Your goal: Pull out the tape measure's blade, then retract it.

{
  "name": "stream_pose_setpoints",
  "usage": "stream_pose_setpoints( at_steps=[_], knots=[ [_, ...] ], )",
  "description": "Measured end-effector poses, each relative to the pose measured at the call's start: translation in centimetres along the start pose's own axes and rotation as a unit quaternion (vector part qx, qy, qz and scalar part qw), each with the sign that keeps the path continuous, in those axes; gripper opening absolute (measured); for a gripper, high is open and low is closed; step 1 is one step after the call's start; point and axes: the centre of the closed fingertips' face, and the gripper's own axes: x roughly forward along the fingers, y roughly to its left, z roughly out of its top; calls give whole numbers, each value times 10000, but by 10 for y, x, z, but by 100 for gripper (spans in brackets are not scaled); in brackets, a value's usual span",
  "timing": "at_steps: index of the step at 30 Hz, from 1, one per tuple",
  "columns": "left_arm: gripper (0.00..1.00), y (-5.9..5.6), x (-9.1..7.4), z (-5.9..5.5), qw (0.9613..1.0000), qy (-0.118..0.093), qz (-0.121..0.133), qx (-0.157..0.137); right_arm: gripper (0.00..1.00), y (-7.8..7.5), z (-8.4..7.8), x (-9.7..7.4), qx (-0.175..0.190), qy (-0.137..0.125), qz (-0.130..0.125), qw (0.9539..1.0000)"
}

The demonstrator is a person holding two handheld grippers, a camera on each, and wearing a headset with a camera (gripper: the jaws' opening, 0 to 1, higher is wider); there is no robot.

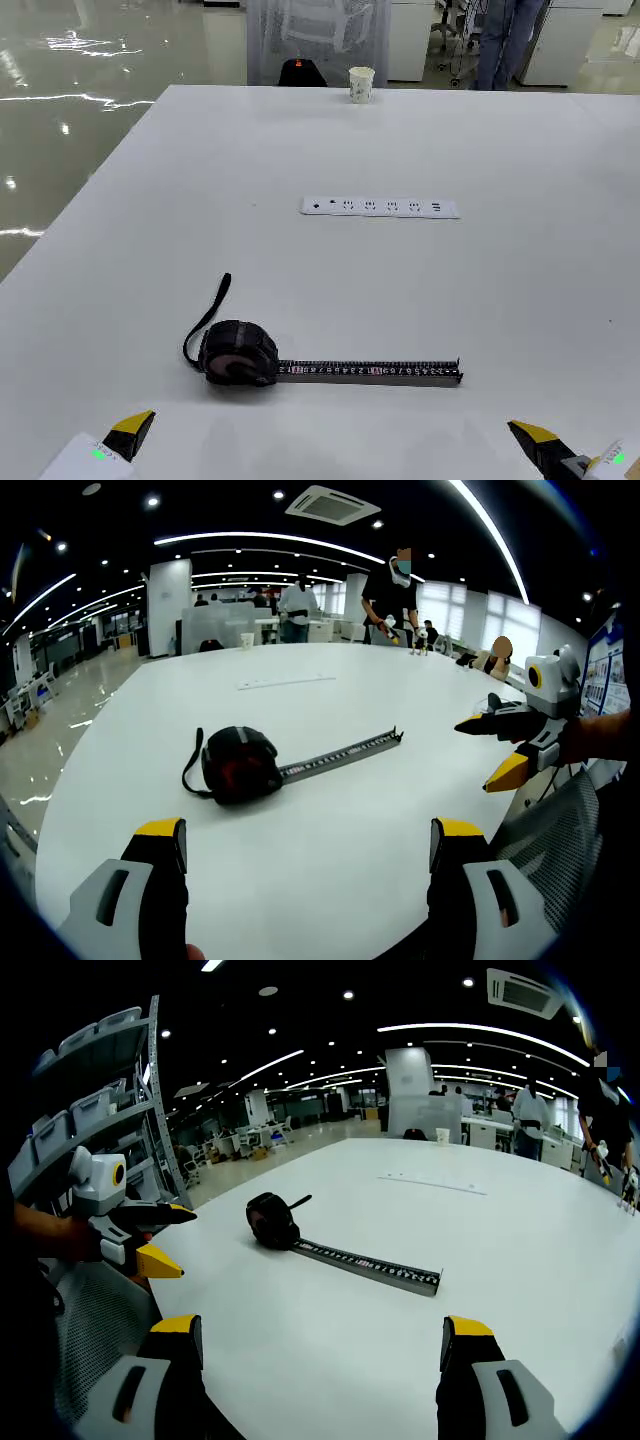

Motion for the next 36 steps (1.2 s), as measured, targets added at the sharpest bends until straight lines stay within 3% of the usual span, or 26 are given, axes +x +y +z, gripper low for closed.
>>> stream_pose_setpoints(
  at_steps=[17,36],
  knots=[
    [99,2,12,5,10000,1,14,-23,99,-12,6,8,-231,35,304,9993],
    [99,16,29,14,9998,21,178,-110,97,-28,3,13,-614,376,744,9946]
  ],
)
